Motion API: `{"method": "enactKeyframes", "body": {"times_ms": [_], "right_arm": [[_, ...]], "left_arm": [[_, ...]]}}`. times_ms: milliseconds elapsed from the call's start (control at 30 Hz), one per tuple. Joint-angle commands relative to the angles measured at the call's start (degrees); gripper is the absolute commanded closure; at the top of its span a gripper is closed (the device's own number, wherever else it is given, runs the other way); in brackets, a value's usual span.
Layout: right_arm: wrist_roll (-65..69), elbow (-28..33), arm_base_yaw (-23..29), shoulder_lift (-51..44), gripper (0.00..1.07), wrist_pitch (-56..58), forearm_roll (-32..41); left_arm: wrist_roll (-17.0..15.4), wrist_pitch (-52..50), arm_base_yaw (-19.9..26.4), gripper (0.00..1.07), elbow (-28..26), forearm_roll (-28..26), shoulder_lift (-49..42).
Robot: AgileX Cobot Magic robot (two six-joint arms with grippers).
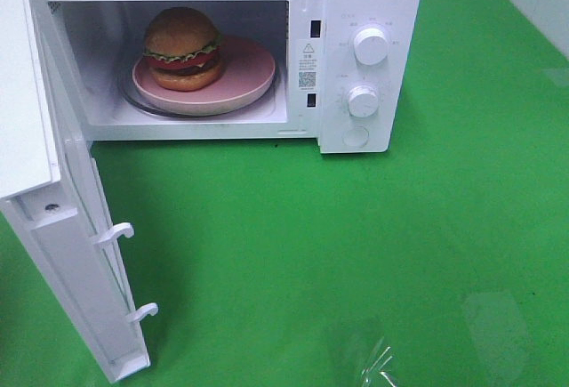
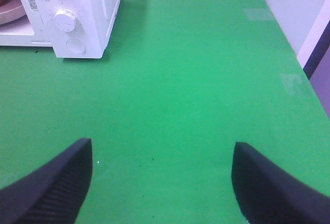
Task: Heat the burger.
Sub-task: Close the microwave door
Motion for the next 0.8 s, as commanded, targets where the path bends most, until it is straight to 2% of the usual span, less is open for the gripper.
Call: {"method": "enactKeyframes", "body": {"times_ms": [33,100,200,267,300,333,367,400,433,467,500,533,567,600,700,800], "right_arm": [[-0.06,0.06,-0.34,-1.55,0.37,-0.34,-0.17],[-0.06,0.06,-0.34,-1.55,0.37,-0.34,-0.17],[-0.06,0.06,-0.34,-1.55,0.37,-0.34,-0.17],[-0.06,0.06,-0.34,-1.55,0.37,-0.34,-0.17],[-0.06,0.06,-0.34,-1.55,0.37,-0.34,-0.17],[-0.06,0.06,-0.34,-1.55,0.37,-0.34,-0.17],[-0.06,0.06,-0.34,-1.55,0.37,-0.34,-0.17],[-0.06,0.06,-0.34,-1.55,0.37,-0.34,-0.17],[-0.06,0.06,-0.34,-1.55,0.37,-0.34,-0.17],[-0.06,0.06,-0.34,-1.55,0.37,-0.34,-0.17],[-0.06,0.06,-0.34,-1.55,0.37,-0.34,-0.17],[-0.06,0.06,-0.34,-1.55,0.37,-0.34,-0.17],[-0.06,0.06,-0.34,-1.55,0.37,-0.34,-0.17],[-0.06,0.06,-0.34,-1.55,0.37,-0.34,-0.17],[-0.06,0.06,-0.34,-1.55,0.37,-0.34,-0.17],[-0.06,0.06,-0.34,-1.55,0.37,-0.34,-0.17]], "left_arm": [[-0.46,-2.41,0.0,1.07,0.29,-0.52,3.04],[-0.46,-5.04,0.0,1.07,0.29,-0.52,8.59],[-0.92,-8.02,0.0,1.07,0.29,-0.52,11.92],[-4.13,-12.26,0.0,1.07,0.29,0.63,16.9],[-4.13,-12.26,0.0,1.07,0.29,0.63,16.9],[-7.16,-14.27,0.0,1.07,0.29,2.86,20.34],[-7.16,-14.27,0.0,1.07,0.29,2.86,20.34],[-10.03,-16.79,0.0,1.07,0.29,6.76,23.49],[-11.57,-18.62,0.0,1.07,0.29,9.8,25.21],[-11.57,-18.62,0.0,1.07,0.29,9.8,25.21],[-14.61,-23.32,0.0,1.07,0.29,15.81,28.36],[-14.61,-23.32,0.0,1.07,0.29,15.81,28.36],[-16.62,-28.93,0.0,1.07,0.29,21.54,31.91],[-17.59,-33.12,0.0,1.07,0.29,24.64,35.12],[-18.16,-34.43,0.0,1.07,0.29,24.87,36.84],[-18.96,-38.16,0.0,1.07,-0.17,25.44,43.32]]}}
